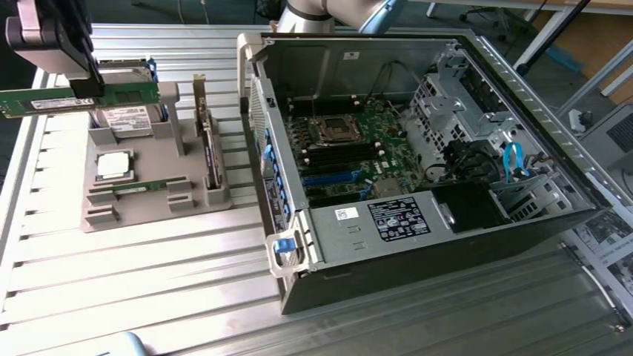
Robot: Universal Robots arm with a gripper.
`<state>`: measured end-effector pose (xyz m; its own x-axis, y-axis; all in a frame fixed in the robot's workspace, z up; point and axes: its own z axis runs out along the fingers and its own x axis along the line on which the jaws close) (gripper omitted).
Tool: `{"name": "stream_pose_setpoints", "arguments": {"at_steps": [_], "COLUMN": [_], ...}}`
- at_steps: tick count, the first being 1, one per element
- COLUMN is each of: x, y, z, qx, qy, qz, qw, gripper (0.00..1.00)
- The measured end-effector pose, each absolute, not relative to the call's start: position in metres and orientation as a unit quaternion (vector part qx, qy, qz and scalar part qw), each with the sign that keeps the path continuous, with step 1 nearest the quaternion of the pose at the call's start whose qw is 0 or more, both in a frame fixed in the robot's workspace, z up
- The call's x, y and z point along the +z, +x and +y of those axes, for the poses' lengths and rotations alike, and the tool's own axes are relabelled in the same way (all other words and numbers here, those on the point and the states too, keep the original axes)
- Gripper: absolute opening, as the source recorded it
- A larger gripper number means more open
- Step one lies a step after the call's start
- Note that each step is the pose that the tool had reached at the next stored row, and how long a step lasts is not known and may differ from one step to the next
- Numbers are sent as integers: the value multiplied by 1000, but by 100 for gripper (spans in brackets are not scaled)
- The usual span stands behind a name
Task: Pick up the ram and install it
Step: 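Pick up the ram and move it above insertion slot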
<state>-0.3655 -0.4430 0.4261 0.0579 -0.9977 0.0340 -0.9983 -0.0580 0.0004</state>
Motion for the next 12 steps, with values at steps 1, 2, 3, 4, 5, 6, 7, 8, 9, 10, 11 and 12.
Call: {"name": "stream_pose_setpoints", "arguments": {"at_steps": [1,2,3,4,5,6,7,8,9,10,11,12], "x": [427,427,428,428,429,430,430,431,431,432,432,432], "y": [-366,-366,-366,-366,-365,-366,-366,-366,-366,-365,-365,-365], "z": [-443,-443,-443,-443,-443,-443,-443,-443,-443,-443,-443,-443], "qx": [12,12,12,12,12,12,12,12,12,12,12,12], "qy": [727,727,727,727,727,727,727,727,727,727,727,727], "qz": [-686,-686,-686,-686,-686,-686,-686,-686,-686,-686,-686,-686], "qw": [12,12,12,12,12,12,12,12,12,12,12,12], "gripper": [13,13,13,13,13,13,13,13,13,13,13,13]}}
